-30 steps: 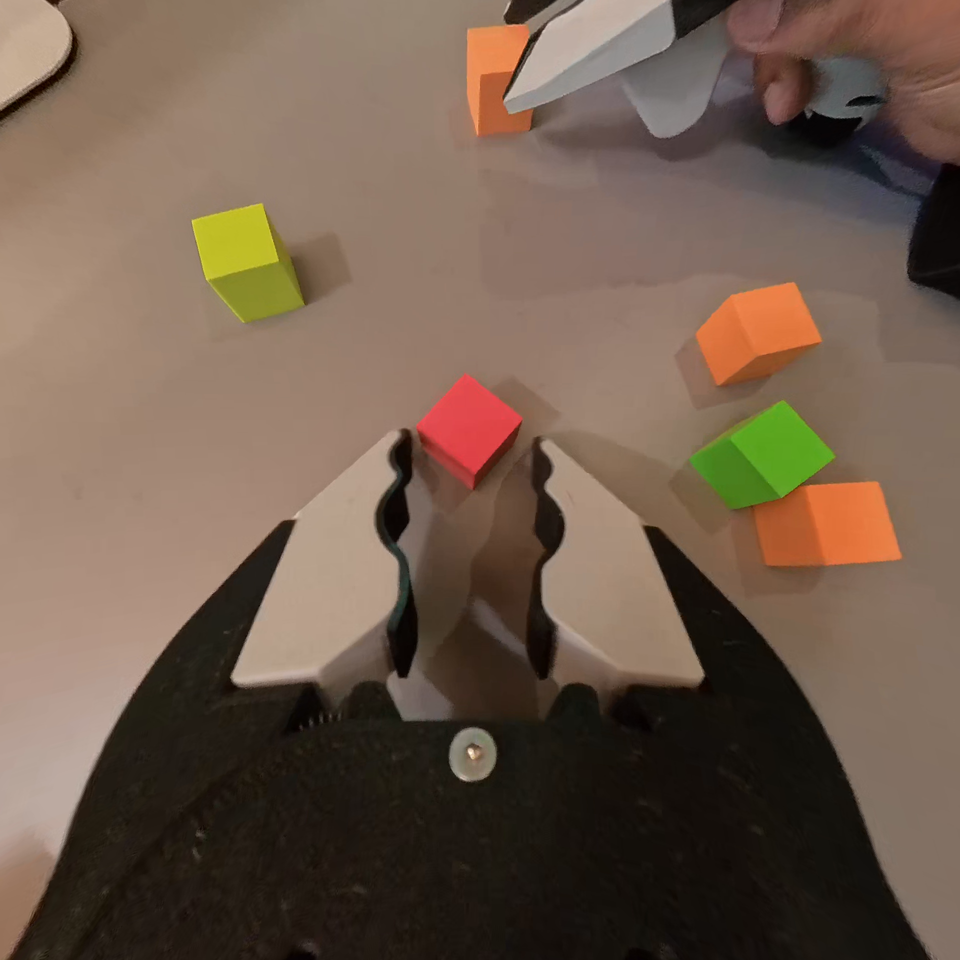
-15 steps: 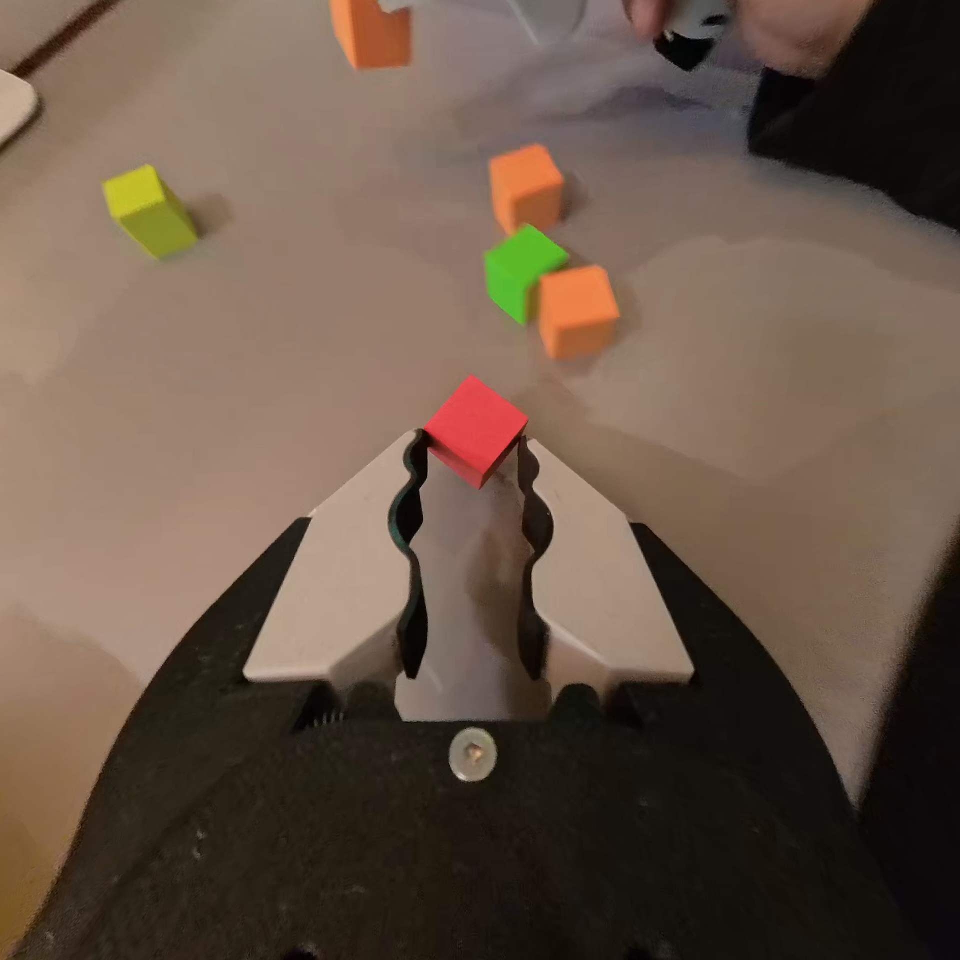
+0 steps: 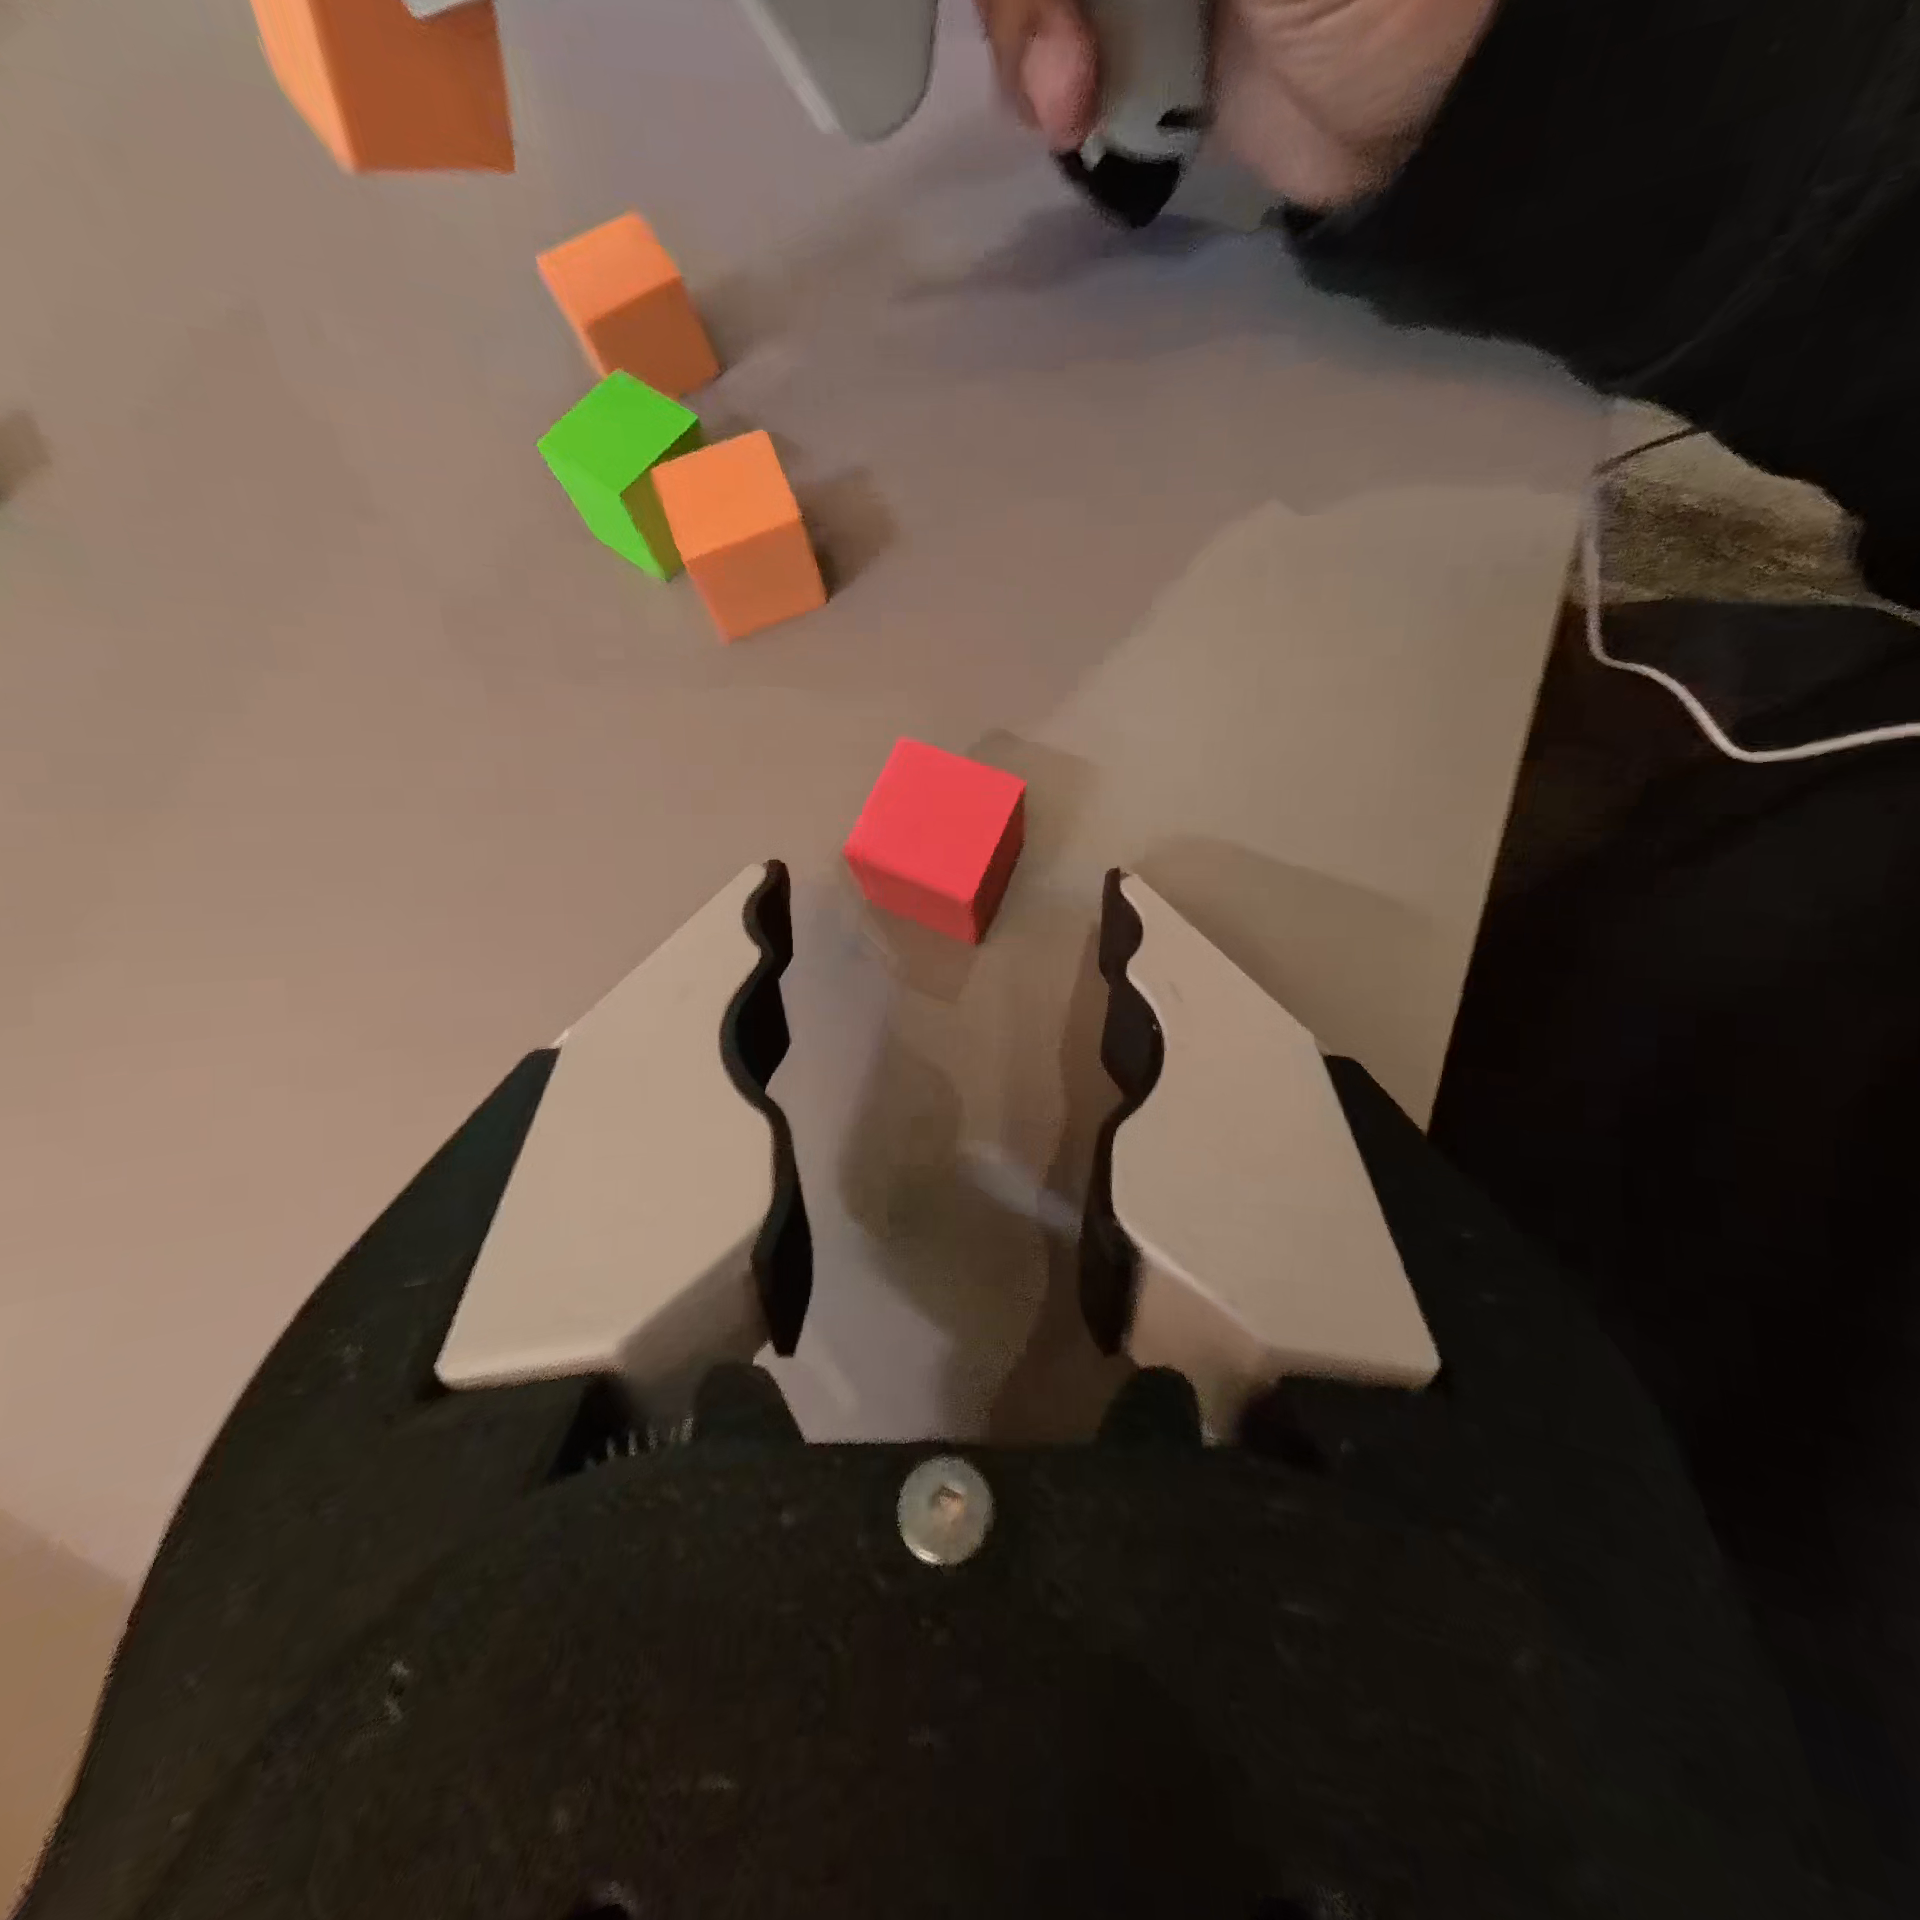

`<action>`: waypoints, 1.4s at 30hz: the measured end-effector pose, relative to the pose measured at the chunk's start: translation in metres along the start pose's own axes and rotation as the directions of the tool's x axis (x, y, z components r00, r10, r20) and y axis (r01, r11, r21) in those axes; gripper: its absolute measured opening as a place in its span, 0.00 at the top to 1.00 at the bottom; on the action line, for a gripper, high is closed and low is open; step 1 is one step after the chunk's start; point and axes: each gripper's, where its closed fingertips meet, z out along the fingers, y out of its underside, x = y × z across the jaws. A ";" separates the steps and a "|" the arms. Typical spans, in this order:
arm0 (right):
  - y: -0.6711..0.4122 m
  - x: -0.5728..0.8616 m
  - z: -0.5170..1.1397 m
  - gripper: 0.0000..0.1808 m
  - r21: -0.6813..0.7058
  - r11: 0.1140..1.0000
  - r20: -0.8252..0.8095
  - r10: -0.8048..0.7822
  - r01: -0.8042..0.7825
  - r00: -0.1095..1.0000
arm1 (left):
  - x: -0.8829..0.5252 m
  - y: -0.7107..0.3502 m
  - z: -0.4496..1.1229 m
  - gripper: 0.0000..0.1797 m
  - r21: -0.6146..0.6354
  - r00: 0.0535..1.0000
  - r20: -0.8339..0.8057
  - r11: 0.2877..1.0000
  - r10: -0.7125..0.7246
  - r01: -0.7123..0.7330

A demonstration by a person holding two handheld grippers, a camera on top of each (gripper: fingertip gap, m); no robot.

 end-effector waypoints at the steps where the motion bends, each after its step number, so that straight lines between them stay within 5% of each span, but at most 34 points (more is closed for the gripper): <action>1: -0.004 -0.005 -0.003 0.87 0.026 0.999 0.023 0.021 -0.021 1.000 | 0.003 -0.004 0.001 0.68 0.029 0.999 -0.031 0.999 0.035 -0.034; 11: -0.023 -0.056 -0.023 0.87 0.161 0.981 0.282 0.060 -0.108 0.958 | -0.009 0.006 0.002 0.68 0.028 0.944 -0.188 0.963 0.269 -0.269; 14: -0.009 -0.088 -0.021 0.87 0.072 0.991 0.427 0.068 -0.109 0.902 | -0.003 0.005 0.001 0.73 0.040 0.930 -0.282 0.971 0.237 -0.236; 19: 0.015 -0.127 -0.021 0.87 -0.071 0.997 0.558 0.006 0.040 0.830 | -0.009 -0.001 -0.003 0.82 0.087 0.942 -0.219 0.967 0.253 -0.239; 32: 0.034 -0.119 -0.016 0.87 -0.265 0.945 0.505 -0.033 0.192 0.862 | -0.006 0.007 0.004 0.86 0.023 0.935 -0.217 0.959 0.282 -0.284; 42: 0.030 -0.124 -0.019 0.87 -0.284 0.942 0.507 -0.010 0.177 0.862 | -0.005 0.008 0.004 0.87 0.024 0.931 -0.231 0.959 0.282 -0.284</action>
